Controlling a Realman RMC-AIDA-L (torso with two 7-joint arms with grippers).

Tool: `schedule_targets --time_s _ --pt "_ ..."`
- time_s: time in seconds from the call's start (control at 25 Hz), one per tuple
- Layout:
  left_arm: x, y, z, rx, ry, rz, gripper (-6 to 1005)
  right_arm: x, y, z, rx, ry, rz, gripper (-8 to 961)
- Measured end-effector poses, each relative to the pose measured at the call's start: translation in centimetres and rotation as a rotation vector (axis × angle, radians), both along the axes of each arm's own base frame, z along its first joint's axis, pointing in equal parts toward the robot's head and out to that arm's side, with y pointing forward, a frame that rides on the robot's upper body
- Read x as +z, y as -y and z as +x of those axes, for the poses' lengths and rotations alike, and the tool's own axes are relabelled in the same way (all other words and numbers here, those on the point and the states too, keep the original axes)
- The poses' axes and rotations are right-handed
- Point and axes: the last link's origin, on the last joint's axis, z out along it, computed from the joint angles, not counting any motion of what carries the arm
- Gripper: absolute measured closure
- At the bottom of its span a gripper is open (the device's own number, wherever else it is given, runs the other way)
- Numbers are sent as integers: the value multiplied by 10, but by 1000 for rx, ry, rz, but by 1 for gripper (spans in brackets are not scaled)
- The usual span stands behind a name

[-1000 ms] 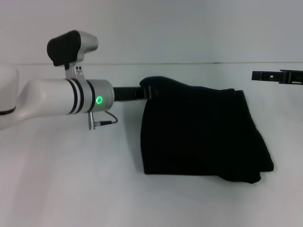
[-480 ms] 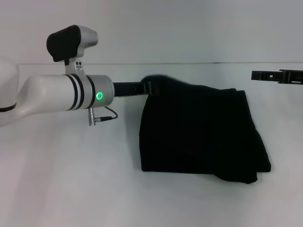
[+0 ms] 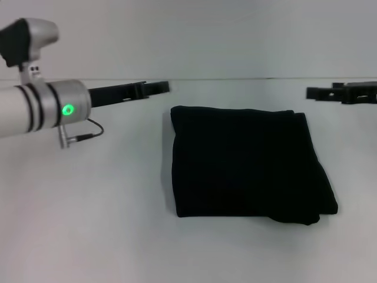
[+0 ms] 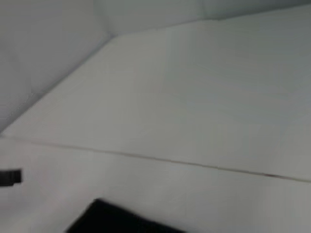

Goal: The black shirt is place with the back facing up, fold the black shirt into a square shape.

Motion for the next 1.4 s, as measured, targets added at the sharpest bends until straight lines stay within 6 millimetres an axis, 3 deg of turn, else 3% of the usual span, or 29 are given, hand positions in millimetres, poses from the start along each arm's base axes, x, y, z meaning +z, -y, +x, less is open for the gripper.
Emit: schedule_targets --time_s 0.2,0.32,0.52,0.76,1.4 --pt "5 42 21 -347 43 -120 476 -11 20 -20 235 -19 -108 28" --pt "1 55 28 -499 18 -150 244 -16 26 -27 315 2 -136 28" --pt "-12 60 37 -655 -70 -178 169 -19 31 -31 366 74 -158 28" --pt "-29 51 50 -715 -193 -219 78 -19 31 -30 347 117 -204 28" --pt "-40 38 58 -723 -280 -245 78 -27 26 -25 304 187 -223 28"
